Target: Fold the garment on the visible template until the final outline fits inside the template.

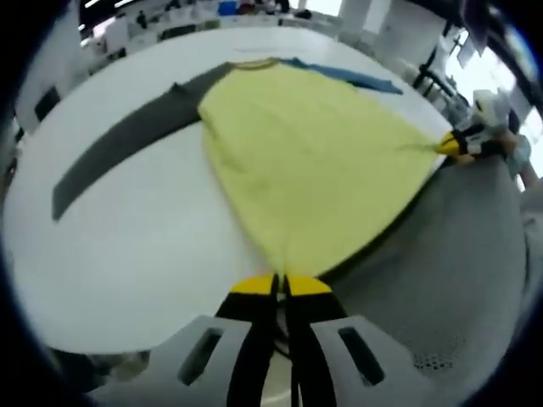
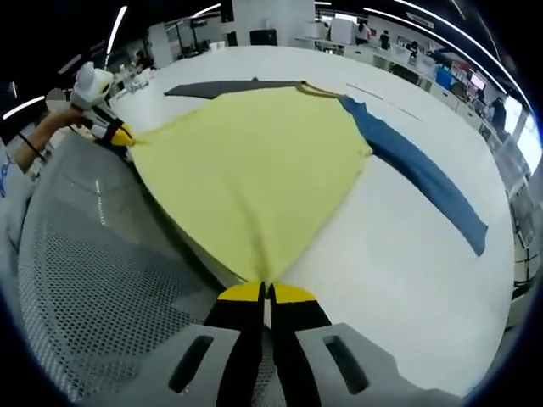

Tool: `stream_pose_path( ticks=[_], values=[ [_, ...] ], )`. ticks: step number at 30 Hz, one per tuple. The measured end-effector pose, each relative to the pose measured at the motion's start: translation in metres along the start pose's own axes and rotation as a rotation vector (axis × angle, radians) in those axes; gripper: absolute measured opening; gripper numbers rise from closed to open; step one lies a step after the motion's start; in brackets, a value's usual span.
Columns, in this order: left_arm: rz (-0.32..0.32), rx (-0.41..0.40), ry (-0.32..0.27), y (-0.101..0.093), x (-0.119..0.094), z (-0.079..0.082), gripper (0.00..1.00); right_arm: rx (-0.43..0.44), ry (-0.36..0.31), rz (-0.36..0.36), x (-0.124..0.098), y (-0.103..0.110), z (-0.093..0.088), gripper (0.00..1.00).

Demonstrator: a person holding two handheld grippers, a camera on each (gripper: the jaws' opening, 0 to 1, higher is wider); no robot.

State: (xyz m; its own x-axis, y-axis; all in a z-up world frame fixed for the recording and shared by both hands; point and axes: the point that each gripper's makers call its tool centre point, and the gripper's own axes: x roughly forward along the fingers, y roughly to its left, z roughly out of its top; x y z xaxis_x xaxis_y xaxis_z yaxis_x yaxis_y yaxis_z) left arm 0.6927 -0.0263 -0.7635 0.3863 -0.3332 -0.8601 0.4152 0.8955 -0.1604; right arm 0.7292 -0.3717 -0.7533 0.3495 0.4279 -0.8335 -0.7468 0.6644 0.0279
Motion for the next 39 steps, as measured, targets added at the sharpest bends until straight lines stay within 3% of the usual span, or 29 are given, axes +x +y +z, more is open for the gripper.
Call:
stream_pose_path(
  ticks=[14,28,39],
  values=[
    [0.014,-0.014,0.039,0.003,0.008,-0.013,0.00,-0.007,0.070,0.031,0.013,0.004,-0.018,0.03],
    [0.023,0.012,0.067,0.006,0.011,-0.014,0.00,-0.028,0.113,0.039,0.020,0.005,-0.025,0.03],
    [0.037,0.053,0.077,0.005,0.011,-0.015,0.00,-0.034,0.109,0.053,0.021,0.007,-0.026,0.03]
  ],
)
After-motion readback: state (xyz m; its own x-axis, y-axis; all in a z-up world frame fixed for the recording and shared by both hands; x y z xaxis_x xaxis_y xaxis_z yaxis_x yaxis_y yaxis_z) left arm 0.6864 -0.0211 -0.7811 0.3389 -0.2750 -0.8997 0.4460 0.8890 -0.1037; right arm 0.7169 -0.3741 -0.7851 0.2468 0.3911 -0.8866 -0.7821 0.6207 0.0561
